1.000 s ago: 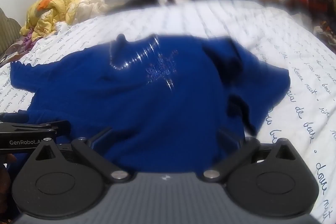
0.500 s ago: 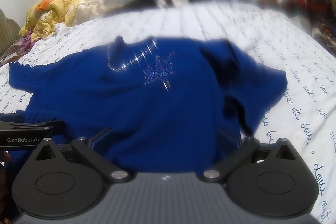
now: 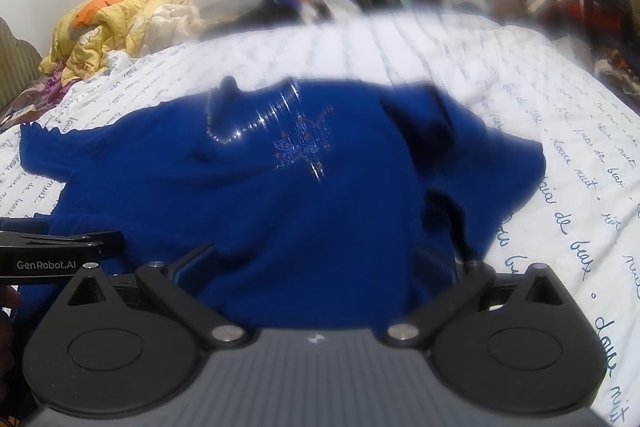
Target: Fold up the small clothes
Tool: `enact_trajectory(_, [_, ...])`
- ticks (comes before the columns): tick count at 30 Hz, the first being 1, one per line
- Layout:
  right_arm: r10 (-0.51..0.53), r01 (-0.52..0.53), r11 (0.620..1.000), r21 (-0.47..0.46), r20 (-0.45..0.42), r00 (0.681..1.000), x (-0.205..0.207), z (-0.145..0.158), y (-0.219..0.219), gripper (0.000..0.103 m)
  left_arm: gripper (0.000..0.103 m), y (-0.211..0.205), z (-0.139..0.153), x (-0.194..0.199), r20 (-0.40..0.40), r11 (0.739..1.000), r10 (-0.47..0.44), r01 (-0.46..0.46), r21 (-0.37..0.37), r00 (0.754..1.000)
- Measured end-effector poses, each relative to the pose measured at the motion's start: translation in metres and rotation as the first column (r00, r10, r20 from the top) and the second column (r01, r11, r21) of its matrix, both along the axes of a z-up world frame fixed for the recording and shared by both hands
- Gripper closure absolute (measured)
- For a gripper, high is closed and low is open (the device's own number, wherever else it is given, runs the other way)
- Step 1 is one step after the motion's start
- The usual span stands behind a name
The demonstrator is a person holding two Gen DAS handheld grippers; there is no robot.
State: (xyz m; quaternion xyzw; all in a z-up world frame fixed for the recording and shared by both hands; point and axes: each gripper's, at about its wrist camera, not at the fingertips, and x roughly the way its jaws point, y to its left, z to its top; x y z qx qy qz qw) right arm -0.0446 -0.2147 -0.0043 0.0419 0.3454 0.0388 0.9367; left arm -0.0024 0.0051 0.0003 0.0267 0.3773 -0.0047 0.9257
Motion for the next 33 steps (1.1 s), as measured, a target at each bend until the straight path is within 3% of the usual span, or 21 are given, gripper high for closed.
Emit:
enact_trajectory(14, [-0.002, 0.002, 1.000, -0.003, 0.004, 1.000, -0.0009, 0.0002, 0.0002, 0.000, 0.000, 0.0000, -0.0002, -0.0002, 0.002, 1.000, -0.003, 0.003, -0.010, 1.000])
enact_trajectory(20, [-0.002, 0.003, 0.999, 0.043, -0.011, 1.000, 0.0001, -0.0024, -0.0037, 0.000, 0.000, 0.0005, -0.0004, 0.0004, -0.001, 1.000, -0.001, 0.001, -0.005, 1.000])
enact_trajectory(33, [0.009, -0.009, 1.000, 0.019, 0.001, 1.000, -0.0012, 0.0020, -0.0011, 0.000, 0.000, 0.0013, -0.0008, 0.0034, -0.012, 1.000, 0.013, -0.013, 0.001, 1.000])
